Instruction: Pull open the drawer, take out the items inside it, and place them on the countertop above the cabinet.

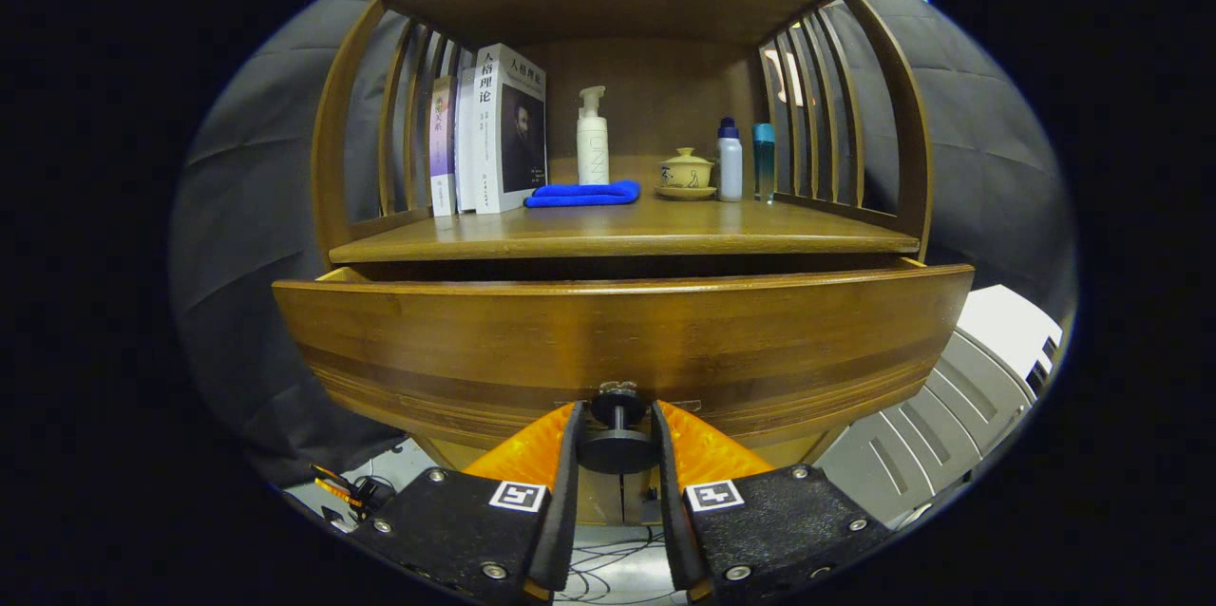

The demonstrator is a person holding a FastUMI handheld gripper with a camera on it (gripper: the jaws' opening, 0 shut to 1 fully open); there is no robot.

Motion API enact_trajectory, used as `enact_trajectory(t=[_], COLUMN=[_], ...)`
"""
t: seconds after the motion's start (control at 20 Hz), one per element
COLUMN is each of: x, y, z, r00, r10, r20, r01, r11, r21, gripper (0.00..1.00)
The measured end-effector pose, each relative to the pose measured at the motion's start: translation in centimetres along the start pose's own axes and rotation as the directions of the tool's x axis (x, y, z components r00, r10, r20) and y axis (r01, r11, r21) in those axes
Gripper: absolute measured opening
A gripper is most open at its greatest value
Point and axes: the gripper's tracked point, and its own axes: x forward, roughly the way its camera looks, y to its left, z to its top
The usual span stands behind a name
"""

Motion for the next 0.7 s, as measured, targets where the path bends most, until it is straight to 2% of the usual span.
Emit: enact_trajectory(t=[0.7], x=[-5.4], y=[-0.1], z=[-1.6], r00=[1.000], r10=[-0.003], r20=[-0.005], r01=[0.003], r11=[1.000], r21=[0.004], gripper=[0.40])
